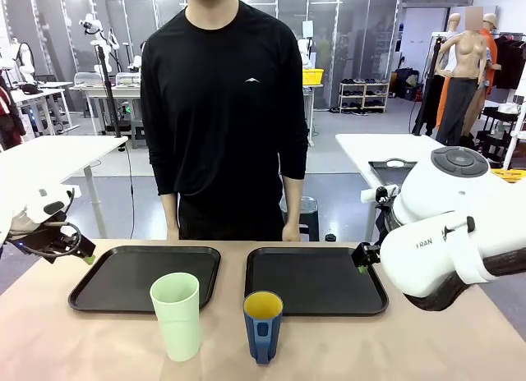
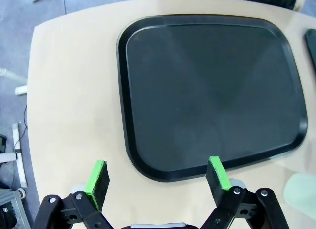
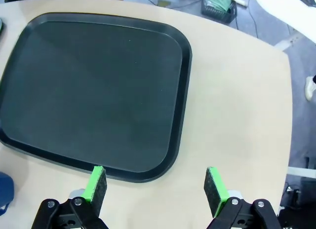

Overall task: Sort and store the cups by type.
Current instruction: Pick up the Reusable plastic cup.

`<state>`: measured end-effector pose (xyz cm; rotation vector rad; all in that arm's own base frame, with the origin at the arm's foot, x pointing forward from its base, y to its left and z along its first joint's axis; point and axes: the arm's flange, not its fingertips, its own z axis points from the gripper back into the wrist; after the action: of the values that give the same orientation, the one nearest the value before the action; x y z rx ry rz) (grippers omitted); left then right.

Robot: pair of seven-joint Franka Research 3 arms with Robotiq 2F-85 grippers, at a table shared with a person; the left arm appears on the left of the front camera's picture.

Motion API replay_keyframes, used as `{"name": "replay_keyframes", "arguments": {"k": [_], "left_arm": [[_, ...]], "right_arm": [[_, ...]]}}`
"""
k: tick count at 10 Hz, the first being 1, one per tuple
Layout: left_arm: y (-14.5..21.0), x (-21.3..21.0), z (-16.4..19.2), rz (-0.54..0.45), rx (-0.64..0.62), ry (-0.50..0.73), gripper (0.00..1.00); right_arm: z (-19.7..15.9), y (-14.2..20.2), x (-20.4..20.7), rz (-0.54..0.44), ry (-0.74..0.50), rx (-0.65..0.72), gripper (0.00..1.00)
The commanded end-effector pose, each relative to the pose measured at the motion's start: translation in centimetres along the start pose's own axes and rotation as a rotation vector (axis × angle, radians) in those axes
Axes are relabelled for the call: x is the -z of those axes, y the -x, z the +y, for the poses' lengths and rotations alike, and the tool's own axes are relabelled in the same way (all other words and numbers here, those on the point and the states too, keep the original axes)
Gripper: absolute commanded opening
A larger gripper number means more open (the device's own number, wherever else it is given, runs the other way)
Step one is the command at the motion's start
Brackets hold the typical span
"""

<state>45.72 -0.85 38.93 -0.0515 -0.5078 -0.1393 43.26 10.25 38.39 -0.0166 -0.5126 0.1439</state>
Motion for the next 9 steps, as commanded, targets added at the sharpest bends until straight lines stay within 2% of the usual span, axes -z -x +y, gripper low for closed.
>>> {"name": "replay_keyframes", "arguments": {"k": [1,3,4,9], "left_arm": [[-0.48,0.38,-0.16,-0.010,-0.025,-0.007,1.00],[0.00,0.17,-0.37,-0.007,-0.017,0.005,1.00],[-0.09,0.46,0.00,0.007,-0.013,-0.003,1.00],[-0.09,0.46,0.00,0.007,-0.013,-0.003,1.00]], "right_arm": [[0.65,-0.18,-0.32,-0.014,0.003,0.068,1.00],[0.97,0.11,-0.41,-0.017,0.024,0.112,1.00],[-0.02,-0.03,-0.11,-0.001,0.000,0.034,1.00],[-0.02,-0.03,-0.11,-0.001,0.000,0.034,1.00]]}}
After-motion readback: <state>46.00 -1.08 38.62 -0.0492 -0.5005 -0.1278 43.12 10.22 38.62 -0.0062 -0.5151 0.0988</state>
